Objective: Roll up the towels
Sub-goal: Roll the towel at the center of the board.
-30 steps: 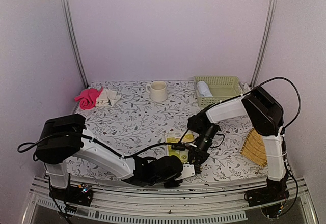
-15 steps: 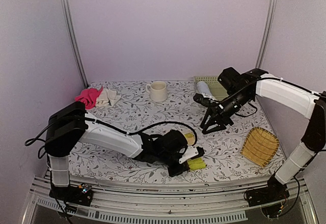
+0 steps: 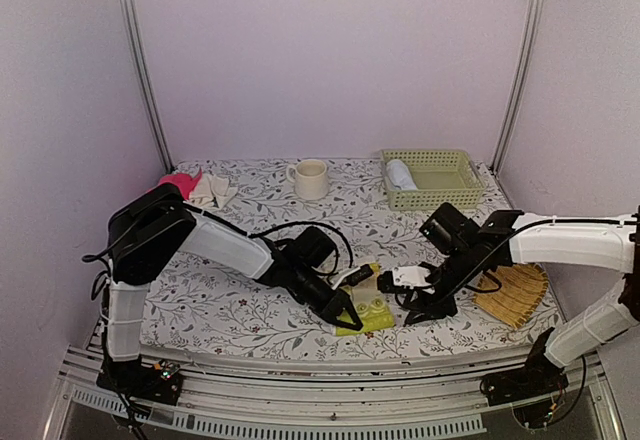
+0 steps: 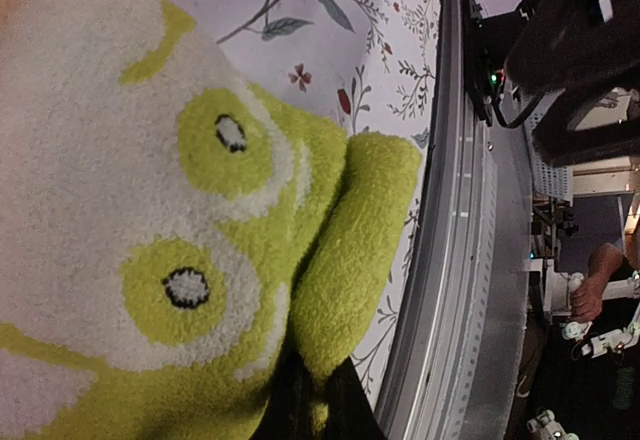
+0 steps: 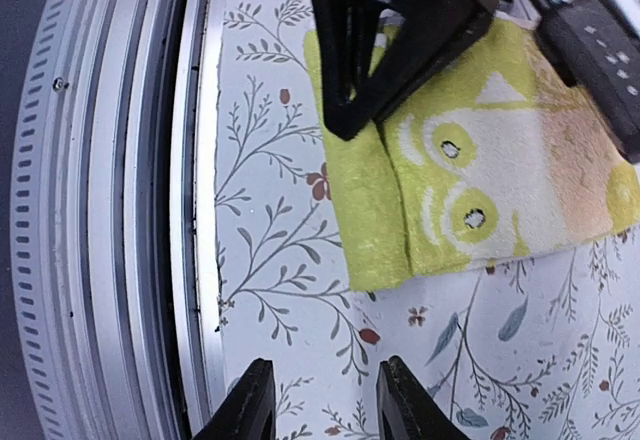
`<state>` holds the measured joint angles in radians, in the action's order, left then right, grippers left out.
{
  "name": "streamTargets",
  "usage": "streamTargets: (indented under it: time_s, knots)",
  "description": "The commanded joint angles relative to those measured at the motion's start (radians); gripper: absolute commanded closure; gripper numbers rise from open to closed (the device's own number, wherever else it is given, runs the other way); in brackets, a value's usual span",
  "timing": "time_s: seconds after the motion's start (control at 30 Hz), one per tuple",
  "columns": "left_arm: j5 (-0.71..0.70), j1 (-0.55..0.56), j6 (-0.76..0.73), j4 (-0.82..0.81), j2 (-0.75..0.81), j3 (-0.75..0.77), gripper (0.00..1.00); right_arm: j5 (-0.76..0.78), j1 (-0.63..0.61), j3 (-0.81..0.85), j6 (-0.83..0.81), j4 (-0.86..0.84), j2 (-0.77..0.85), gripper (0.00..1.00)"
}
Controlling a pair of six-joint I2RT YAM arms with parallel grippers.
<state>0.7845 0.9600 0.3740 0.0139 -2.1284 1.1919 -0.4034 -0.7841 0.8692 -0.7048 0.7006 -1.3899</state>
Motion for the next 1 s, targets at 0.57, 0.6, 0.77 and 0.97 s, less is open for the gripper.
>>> streamTargets:
  time_s: [0.57,0.6,0.77,0.97]
  knots:
    - [0.104,-0.069,0.192,-0.034,-0.083,-0.056,1.0,0.265,-0.276,-0.007,-0.048,-0.36,-0.252,0.66]
    - [0.107,-0.072,0.191,-0.035,-0.088,-0.054,1.0,0.265,-0.276,-0.006,-0.046,-0.361,-0.26,0.68]
    - [0.119,-0.082,0.183,-0.035,-0.098,-0.048,1.0,0.259,-0.276,0.008,-0.041,-0.358,-0.305,0.86]
    - [0.104,-0.084,0.168,-0.039,-0.087,-0.066,0.96,0.156,-0.256,0.049,-0.038,-0.293,-0.334,0.94]
